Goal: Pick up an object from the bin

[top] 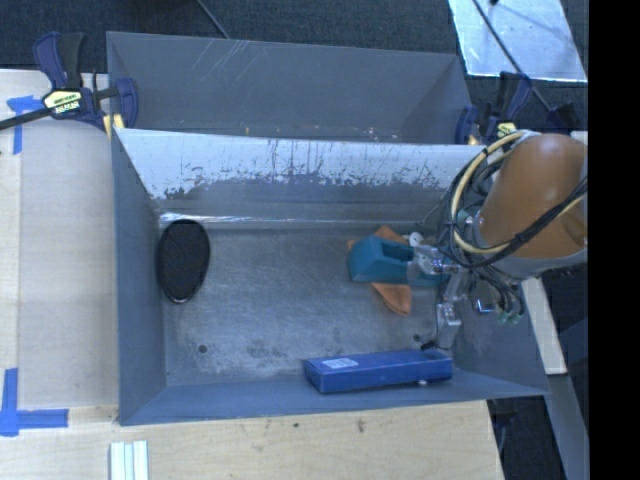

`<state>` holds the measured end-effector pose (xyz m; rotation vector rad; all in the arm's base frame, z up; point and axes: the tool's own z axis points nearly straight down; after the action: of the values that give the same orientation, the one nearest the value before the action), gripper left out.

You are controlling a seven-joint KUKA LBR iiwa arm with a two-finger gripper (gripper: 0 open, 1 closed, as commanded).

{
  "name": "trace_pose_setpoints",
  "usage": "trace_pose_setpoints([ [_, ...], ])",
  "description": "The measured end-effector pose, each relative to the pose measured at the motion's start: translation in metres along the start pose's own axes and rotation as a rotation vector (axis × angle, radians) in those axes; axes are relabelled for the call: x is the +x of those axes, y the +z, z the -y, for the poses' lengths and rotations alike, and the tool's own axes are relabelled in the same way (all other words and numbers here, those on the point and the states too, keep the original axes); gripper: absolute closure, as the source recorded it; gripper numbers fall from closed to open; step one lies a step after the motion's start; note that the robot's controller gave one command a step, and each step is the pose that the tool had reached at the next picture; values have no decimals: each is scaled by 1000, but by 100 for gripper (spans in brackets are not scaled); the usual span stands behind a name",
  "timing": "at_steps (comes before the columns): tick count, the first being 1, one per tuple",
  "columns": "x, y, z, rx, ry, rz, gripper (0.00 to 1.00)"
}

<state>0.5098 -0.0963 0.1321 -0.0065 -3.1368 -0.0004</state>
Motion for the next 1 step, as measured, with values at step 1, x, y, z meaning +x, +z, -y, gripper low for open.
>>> trace_pose_setpoints([
  [1, -2, -5, 0, 1, -3, 8, 0],
])
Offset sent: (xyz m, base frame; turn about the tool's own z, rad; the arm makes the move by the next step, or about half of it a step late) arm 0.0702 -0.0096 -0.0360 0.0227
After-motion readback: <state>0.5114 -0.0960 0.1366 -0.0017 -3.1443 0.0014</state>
